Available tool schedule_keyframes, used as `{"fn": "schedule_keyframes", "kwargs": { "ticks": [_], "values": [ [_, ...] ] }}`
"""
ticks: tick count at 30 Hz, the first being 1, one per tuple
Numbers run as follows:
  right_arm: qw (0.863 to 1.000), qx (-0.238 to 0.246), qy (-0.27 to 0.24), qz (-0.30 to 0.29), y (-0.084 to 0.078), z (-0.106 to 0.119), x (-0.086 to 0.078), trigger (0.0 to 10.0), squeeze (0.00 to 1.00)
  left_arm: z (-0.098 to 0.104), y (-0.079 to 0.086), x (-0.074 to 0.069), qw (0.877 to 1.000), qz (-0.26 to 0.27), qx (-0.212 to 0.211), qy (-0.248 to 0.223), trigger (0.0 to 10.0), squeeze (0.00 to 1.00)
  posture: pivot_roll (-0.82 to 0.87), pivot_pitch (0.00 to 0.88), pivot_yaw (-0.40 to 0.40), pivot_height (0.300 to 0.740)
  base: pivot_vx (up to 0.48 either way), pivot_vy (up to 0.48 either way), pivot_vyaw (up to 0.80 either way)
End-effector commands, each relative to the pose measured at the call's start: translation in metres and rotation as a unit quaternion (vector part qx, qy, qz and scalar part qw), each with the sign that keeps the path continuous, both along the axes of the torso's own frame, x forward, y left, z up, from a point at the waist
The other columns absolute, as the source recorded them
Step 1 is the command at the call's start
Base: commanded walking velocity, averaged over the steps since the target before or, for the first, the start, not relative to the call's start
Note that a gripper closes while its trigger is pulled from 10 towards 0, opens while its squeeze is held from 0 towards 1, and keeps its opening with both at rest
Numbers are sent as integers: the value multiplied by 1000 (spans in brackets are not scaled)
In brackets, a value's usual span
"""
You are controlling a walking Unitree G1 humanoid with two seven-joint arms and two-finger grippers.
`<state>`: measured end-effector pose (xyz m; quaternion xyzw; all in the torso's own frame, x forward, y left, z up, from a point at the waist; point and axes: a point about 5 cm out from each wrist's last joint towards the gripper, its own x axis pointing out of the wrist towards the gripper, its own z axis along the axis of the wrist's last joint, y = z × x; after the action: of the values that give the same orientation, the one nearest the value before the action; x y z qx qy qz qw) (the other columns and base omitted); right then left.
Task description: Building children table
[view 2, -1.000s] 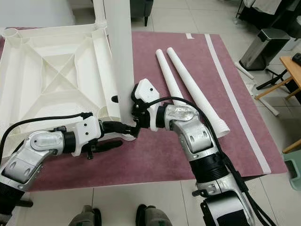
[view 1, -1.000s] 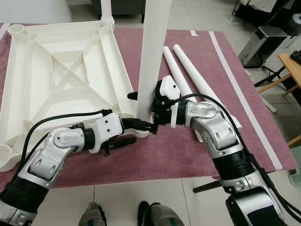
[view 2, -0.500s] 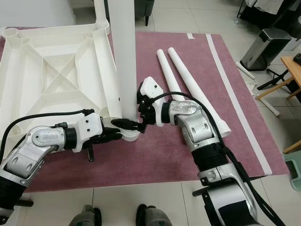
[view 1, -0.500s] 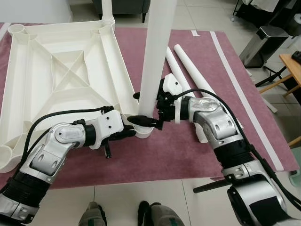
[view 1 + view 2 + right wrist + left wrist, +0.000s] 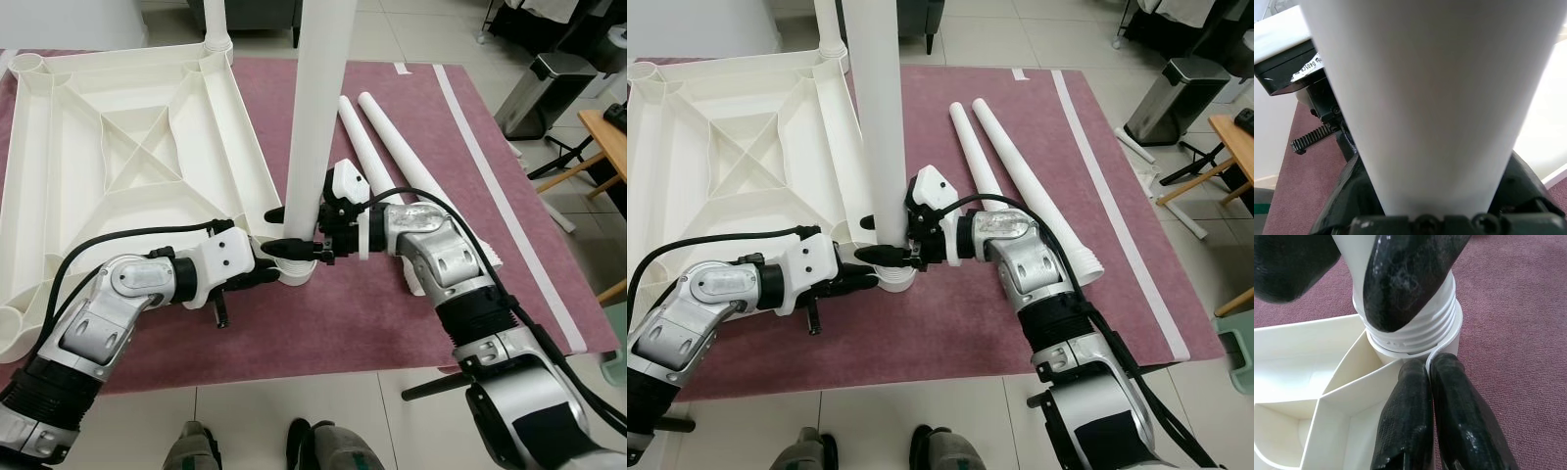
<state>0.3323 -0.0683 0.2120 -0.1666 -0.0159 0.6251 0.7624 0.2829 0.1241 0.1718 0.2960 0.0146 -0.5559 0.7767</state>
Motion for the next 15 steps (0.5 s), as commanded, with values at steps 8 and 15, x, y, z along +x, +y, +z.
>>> {"fn": "schedule_keyframes", "kwargs": {
  "ticks": [8, 15],
  "values": [
    [980, -2, 40, -196, 1, -25, 8, 0, 0, -8, -5, -5, 1000, -3, -13, 18, 0, 0, 112, 173, -51, 740, 0, 0, 0],
    [853, 68, 100, -507, 11, -49, -6, 0, 0, -5, -9, -7, 999, -18, -23, 24, 0, 0, 95, 181, -41, 740, 0, 0, 0]
  ]
}}
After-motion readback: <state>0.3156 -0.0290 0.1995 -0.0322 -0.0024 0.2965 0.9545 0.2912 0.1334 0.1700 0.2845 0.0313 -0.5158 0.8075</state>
